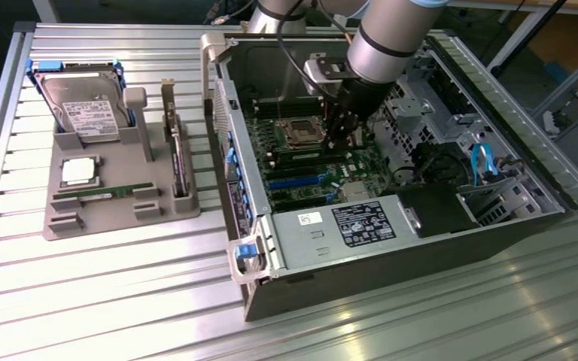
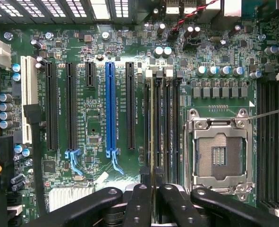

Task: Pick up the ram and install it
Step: 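Insert the ram into the slot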

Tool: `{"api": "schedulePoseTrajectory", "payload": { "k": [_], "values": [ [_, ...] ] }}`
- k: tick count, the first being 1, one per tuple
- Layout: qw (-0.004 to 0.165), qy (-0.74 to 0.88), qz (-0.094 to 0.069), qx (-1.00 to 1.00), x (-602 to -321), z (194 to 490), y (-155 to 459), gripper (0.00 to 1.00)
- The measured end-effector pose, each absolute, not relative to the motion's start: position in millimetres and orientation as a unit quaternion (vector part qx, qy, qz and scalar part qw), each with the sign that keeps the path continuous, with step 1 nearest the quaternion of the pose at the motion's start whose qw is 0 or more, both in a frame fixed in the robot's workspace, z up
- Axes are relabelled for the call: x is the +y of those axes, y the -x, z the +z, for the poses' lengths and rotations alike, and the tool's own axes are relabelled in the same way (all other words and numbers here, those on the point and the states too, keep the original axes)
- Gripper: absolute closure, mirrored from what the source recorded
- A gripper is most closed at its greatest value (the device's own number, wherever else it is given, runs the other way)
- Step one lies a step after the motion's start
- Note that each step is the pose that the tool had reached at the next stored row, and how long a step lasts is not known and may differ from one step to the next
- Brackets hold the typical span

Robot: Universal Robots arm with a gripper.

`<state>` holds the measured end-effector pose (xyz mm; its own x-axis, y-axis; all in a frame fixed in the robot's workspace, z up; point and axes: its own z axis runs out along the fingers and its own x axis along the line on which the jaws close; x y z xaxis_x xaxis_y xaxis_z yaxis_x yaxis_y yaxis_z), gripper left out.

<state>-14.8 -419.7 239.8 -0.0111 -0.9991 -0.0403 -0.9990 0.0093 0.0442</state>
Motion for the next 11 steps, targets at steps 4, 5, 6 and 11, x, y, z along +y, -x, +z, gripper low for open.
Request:
{"api": "schedulePoseTrajectory", "payload": {
  "k": [4,5,6,11],
  "values": [
    [0.001,-0.703,-0.030,-0.710,-419.8,239.8,16.6,0.87],
    [0.001,-0.703,-0.030,-0.710,-419.8,239.8,16.7,0.87],
    [0.001,-0.703,-0.030,-0.710,-419.8,239.9,16.8,0.87],
    [0.001,-0.705,-0.030,-0.708,-420.3,239.8,16.8,0.87]
  ]
}}
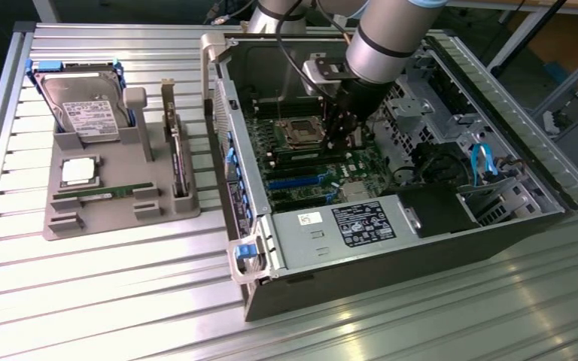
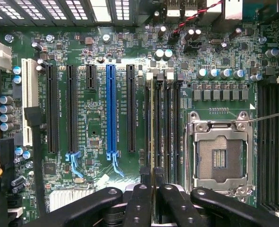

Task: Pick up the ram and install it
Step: 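Insert the ram into the slot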

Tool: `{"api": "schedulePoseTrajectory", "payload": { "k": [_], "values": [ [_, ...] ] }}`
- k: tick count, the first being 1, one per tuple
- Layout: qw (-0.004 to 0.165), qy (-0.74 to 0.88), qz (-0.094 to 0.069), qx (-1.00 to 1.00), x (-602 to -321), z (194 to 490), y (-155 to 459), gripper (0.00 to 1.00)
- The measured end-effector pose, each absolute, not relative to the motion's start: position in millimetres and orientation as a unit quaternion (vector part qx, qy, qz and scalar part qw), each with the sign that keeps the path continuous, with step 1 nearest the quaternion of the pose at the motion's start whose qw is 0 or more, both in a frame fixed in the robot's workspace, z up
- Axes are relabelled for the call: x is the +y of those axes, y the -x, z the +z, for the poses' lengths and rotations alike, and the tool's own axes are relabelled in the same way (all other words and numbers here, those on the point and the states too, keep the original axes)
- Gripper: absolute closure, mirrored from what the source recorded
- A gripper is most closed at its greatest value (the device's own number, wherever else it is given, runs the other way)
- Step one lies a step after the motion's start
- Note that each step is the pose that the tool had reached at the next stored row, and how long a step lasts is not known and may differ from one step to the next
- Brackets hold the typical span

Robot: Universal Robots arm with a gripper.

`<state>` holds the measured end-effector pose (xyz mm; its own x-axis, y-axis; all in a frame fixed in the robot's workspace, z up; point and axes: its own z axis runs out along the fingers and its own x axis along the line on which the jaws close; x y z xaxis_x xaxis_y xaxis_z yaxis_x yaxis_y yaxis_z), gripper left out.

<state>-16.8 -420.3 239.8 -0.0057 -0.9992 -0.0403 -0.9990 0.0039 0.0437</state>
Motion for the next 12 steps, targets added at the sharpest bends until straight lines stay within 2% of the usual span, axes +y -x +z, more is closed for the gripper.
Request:
{"api": "schedulePoseTrajectory", "payload": {
  "k": [12],
  "values": [
    [0.001,-0.706,-0.030,-0.708,-420.4,238.3,16.8,0.87]
  ]
}}
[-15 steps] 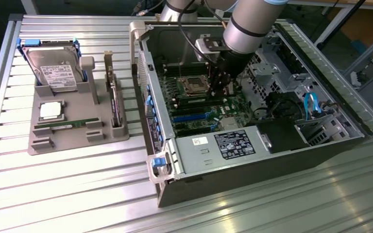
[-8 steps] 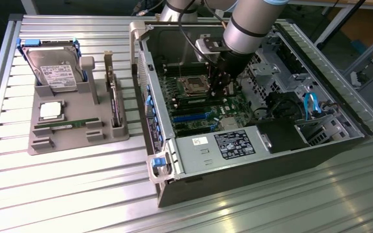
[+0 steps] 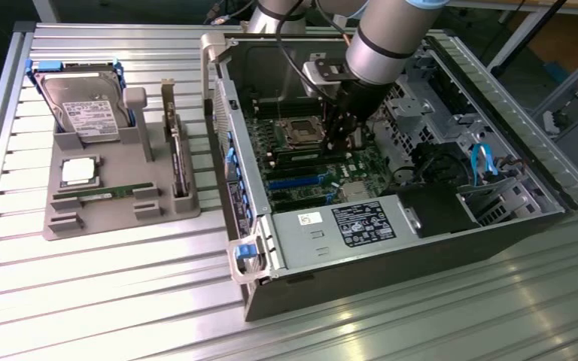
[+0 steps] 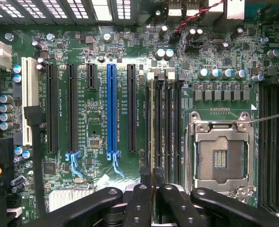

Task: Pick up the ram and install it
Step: 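Insert the ram into the slot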

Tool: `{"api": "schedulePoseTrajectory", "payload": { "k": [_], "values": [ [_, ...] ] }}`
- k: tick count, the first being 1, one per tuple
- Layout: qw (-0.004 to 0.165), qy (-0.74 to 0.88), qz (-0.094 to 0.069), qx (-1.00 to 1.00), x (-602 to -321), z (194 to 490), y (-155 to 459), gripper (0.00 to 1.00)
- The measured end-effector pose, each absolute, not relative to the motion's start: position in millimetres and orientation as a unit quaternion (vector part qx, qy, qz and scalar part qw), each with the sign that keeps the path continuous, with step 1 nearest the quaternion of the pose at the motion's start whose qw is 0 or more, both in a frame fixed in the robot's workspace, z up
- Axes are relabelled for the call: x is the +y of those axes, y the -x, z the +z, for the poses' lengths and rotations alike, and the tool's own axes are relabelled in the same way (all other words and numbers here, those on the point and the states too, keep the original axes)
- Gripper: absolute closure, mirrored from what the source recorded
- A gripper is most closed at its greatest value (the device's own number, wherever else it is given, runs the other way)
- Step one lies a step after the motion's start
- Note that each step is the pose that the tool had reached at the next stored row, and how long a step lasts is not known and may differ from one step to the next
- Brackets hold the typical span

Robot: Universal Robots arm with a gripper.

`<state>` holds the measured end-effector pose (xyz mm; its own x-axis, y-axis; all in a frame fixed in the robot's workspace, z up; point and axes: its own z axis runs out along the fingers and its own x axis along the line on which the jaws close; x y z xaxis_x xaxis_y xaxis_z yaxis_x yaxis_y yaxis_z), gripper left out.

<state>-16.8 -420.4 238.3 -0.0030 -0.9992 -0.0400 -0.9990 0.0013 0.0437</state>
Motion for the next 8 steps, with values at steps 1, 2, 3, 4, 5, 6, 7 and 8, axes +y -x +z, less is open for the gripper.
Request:
{"api": "schedulePoseTrajectory", "payload": {
  "k": [1,2,3,4,5,6,7,8],
  "values": [
    [0.001,-0.706,-0.030,-0.708,-420.4,238.2,16.8,0.87],
    [0.001,-0.706,-0.030,-0.708,-420.4,238.1,16.8,0.87],
    [0.001,-0.706,-0.030,-0.708,-420.4,237.8,16.8,0.87],
    [0.001,-0.706,-0.030,-0.708,-420.4,237.6,16.8,0.87],
    [0.001,-0.706,-0.030,-0.708,-420.4,237.4,16.8,0.87],
    [0.001,-0.706,-0.030,-0.708,-420.4,237.1,16.8,0.87],
    [0.001,-0.706,-0.030,-0.708,-420.4,236.6,16.8,0.87],
    [0.001,-0.706,-0.030,-0.708,-420.4,236.2,16.8,0.87]
  ]
}}
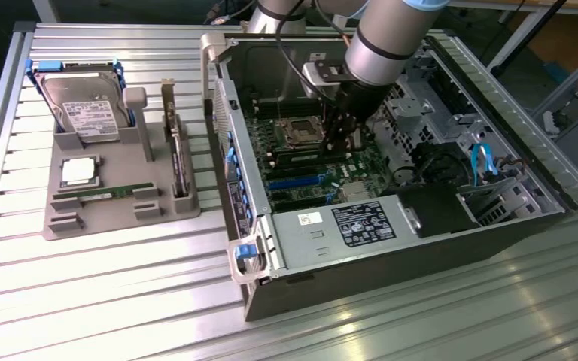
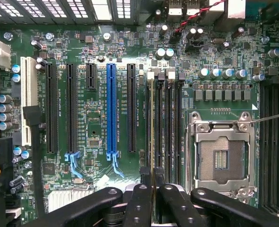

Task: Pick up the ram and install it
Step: 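Insert the ram into the slot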

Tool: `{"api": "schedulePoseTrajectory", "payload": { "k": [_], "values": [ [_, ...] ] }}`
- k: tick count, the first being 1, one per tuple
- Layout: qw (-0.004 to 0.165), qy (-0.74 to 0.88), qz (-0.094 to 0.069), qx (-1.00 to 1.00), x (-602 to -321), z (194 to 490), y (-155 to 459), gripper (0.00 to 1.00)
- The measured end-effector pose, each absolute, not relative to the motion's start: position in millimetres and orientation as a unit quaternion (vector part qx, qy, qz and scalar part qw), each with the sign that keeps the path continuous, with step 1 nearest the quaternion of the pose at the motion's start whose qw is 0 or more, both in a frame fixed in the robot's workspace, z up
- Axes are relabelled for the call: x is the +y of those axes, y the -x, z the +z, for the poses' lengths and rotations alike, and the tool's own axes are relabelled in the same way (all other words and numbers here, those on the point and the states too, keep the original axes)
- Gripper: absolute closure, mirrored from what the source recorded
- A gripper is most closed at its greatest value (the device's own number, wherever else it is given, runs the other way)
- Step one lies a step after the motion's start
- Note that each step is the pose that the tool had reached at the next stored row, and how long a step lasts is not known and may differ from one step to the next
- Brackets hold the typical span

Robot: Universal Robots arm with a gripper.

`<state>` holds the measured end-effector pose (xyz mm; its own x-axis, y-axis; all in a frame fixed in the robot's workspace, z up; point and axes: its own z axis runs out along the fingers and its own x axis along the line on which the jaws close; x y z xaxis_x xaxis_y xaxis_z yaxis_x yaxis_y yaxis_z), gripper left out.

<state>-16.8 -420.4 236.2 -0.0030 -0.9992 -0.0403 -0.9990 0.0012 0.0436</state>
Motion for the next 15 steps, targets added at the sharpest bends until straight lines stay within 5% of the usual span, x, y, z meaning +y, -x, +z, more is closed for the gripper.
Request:
{"api": "schedulePoseTrajectory", "payload": {
  "k": [15],
  "values": [
    [0.001,-0.706,-0.030,-0.708,-420.3,230.6,16.8,0.86]
  ]
}}
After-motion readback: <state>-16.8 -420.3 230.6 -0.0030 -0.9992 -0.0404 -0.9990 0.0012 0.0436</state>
